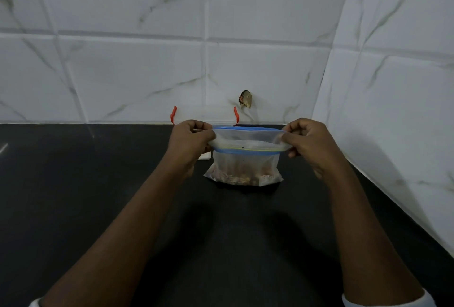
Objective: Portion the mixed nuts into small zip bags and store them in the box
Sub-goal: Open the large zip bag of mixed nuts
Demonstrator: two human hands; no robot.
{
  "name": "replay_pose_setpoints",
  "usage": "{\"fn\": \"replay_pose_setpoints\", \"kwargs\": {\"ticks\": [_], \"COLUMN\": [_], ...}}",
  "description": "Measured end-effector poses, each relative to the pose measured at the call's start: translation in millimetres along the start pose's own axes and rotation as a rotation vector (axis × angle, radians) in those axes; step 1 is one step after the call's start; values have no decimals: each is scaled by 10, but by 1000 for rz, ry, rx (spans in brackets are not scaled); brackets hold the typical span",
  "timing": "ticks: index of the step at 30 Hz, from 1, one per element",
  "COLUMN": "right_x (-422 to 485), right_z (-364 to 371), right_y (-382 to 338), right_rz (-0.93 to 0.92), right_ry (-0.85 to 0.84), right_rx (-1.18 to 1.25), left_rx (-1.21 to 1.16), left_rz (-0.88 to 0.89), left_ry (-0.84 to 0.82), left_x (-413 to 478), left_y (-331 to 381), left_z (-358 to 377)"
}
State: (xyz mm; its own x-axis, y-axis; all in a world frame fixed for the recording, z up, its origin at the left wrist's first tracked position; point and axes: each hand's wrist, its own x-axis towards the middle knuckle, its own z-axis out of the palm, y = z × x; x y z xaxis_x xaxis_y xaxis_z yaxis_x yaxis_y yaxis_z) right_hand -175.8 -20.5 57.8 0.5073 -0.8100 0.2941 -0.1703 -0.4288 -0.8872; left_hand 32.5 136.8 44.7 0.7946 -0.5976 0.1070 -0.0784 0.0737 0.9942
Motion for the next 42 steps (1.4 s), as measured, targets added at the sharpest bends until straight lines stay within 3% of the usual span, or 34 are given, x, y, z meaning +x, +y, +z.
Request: {"fn": "replay_pose_setpoints", "kwargs": {"ticks": [8, 11, 15, 18, 21, 25, 31, 36, 42], "right_x": [-149, -193, -224, -229, -225, -193, -141, -118, -100], "right_z": [138, 254, 334, 316, 309, 315, 441, 405, 340], "right_y": [13, 7, -4, -26, -43, -48, -47, -42, 0], "right_rz": [-38, -51, -29, 63, 171, 278, 541, 624, 679], "right_ry": [-121, -70, -74, -141, -198, -143, -98, 59, 54], "right_rx": [-103, -128, -97, 51, 250, 461, 1014, 1281, 1313], "left_rx": [208, 304, 145, -93, -265, -375, -785, -857, -755], "left_rz": [151, 208, 62, -138, -204, -305, -617, -703, -734], "left_ry": [23, 17, -47, -132, -150, -168, -158, -96, -226], "left_x": [-136, -188, -205, -210, -217, -215, -128, -92, -105], "left_y": [-86, -104, -48, 28, 61, 76, 41, -6, 49], "left_z": [85, 160, 179, 161, 153, 157, 92, -1, -107]}}
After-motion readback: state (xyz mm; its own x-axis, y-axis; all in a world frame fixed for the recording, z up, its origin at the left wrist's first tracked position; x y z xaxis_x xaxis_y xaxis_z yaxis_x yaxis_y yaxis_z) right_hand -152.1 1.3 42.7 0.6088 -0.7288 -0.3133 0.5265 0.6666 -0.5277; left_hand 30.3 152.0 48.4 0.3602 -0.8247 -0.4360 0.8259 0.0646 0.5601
